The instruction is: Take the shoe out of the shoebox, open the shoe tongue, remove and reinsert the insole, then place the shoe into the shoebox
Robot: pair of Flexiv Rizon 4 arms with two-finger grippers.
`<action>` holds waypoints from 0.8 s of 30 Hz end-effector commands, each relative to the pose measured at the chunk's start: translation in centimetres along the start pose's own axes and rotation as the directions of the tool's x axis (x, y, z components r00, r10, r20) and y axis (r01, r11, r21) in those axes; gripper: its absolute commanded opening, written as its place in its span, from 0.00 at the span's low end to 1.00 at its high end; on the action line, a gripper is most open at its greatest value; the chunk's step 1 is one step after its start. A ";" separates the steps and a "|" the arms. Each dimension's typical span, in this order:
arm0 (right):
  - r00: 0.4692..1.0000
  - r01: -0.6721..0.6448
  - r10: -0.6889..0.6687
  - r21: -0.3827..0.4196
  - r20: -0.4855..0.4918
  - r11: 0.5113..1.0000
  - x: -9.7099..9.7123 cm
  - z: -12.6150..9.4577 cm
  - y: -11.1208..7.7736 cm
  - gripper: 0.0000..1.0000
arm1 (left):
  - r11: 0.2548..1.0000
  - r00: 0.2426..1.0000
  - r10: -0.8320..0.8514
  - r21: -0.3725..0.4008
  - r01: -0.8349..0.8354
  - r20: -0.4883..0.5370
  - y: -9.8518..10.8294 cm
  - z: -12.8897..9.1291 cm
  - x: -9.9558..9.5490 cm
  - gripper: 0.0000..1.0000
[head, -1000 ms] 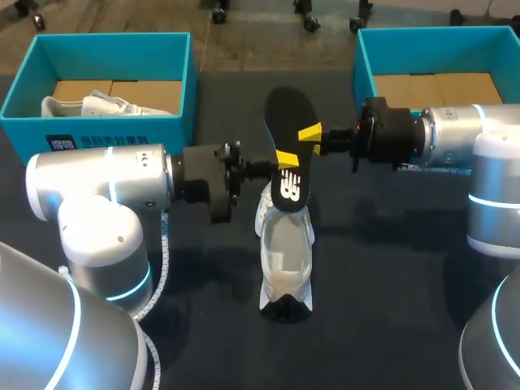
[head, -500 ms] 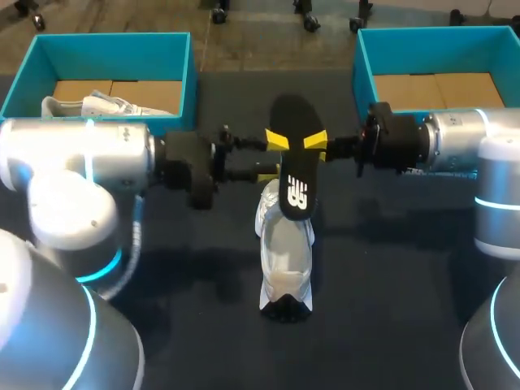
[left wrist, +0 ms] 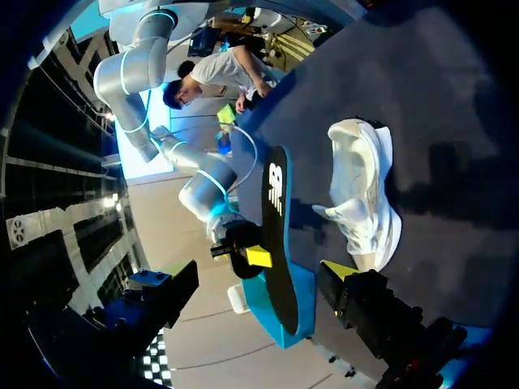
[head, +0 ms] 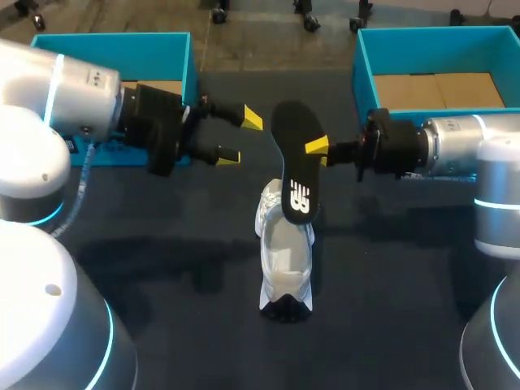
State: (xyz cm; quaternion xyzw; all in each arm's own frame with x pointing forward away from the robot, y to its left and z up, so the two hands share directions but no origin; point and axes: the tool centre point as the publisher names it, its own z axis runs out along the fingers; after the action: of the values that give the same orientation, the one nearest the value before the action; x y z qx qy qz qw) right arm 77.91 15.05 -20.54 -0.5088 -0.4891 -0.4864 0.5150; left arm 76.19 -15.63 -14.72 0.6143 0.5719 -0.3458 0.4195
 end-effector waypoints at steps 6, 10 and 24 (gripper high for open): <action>1.000 0.000 0.000 0.001 0.000 1.000 -0.1 0.1 0.1 0.00 | 0.995 0.936 -0.021 0.083 0.054 -0.353 4.8 -1.7 -2.2 1.00; 1.000 0.000 0.000 0.001 0.000 1.000 -0.1 0.1 0.1 0.00 | 0.997 0.845 0.063 -0.009 -0.079 -0.531 5.5 -1.9 -3.1 1.00; 1.000 0.000 0.000 0.001 0.000 1.000 -0.1 0.1 0.1 0.00 | 0.991 0.752 0.006 0.107 0.086 -0.659 8.4 0.2 -6.3 1.00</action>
State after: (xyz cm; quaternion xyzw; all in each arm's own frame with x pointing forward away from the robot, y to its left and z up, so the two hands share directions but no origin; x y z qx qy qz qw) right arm 77.98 15.07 -20.53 -0.5089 -0.4897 -0.4856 0.5152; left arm 81.29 -16.78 -8.95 0.6718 0.6445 -0.2253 0.2875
